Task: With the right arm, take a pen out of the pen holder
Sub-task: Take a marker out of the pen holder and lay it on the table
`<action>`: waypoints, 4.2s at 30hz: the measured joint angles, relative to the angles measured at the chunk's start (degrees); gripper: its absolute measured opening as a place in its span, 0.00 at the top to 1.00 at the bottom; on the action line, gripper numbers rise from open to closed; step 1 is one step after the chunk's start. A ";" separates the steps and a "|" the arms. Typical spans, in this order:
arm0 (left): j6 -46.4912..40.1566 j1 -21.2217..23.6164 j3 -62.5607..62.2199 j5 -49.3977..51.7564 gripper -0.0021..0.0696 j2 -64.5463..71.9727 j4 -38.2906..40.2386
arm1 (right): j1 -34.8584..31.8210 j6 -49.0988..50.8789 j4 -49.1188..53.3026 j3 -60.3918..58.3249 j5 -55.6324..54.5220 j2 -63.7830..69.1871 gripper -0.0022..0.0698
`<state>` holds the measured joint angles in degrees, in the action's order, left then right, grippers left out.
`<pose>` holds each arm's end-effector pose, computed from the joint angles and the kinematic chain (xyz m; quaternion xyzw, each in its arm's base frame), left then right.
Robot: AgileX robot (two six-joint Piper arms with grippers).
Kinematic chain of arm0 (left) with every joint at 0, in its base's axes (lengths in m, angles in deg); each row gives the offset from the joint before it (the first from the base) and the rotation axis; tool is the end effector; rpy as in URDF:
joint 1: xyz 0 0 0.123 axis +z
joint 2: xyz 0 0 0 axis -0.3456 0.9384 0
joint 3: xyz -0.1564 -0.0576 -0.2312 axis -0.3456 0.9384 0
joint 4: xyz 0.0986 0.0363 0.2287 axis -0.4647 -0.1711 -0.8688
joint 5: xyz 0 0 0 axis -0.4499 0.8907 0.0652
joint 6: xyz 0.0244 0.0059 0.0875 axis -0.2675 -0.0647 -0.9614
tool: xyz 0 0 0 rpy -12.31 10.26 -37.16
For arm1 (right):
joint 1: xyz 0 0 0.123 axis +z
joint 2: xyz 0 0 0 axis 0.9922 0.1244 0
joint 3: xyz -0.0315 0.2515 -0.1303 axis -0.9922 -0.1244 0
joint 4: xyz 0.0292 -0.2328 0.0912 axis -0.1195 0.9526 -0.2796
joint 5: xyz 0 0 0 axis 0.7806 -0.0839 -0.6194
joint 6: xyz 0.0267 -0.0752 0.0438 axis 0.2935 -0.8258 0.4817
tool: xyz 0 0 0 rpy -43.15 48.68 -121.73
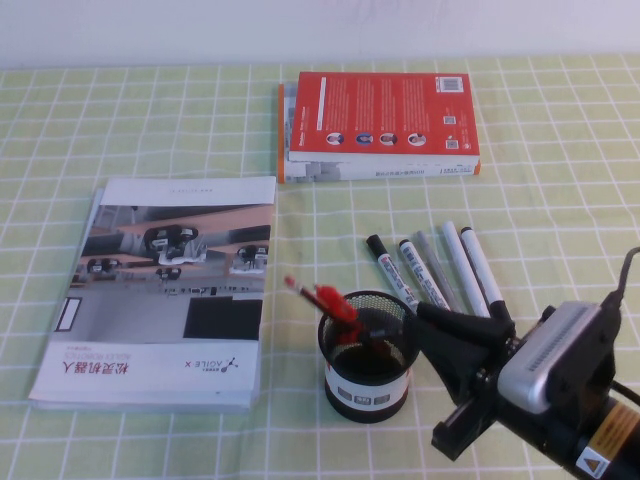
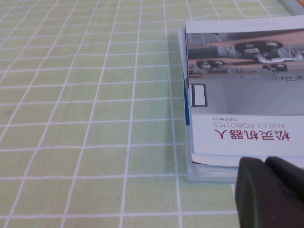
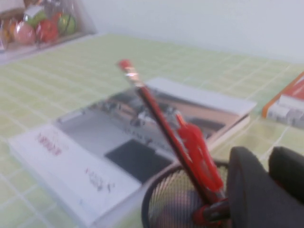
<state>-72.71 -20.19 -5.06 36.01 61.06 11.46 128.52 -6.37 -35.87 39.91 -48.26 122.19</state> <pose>0.0520 -0.0023 0.1700 0.0478 0.8061 0.0194 0.5895 0.1615 0.1742 0.1852 -0.2653 0.6611 0.3264 0.6213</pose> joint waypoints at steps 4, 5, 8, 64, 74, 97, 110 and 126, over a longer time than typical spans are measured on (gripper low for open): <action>0.00 0.00 0.00 0.00 0.98 0.00 0.00 | 0.00 0.11 -1.27 0.00 1.41 -3.42 0.93; 0.00 0.00 0.00 0.00 0.98 0.00 0.00 | 0.00 0.11 -1.38 0.00 2.11 -4.30 0.93; 0.00 0.00 0.00 0.00 0.98 0.00 0.00 | 0.00 0.11 -1.61 0.00 4.86 -6.41 0.93; 0.00 0.00 0.00 0.00 0.98 0.00 0.00 | -11.33 11.49 7.04 44.83 108.46 -25.56 0.93; 0.00 0.00 0.00 0.00 0.98 0.00 0.00 | -18.35 10.39 6.63 61.27 129.02 -6.49 0.93; 0.00 0.00 0.00 0.00 0.98 0.00 0.00 | -27.45 0.31 -2.91 77.75 126.58 22.30 0.93; 0.00 0.00 0.00 0.00 0.98 0.00 0.00 | -27.56 -0.34 -3.85 78.19 116.28 28.44 0.92; 0.00 0.00 0.00 0.00 0.98 0.00 0.00 | -27.56 -0.22 -4.96 78.19 115.57 29.48 0.63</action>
<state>-72.71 -20.19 -5.06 36.01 61.06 11.46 100.97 -6.59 -40.83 118.10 67.31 151.67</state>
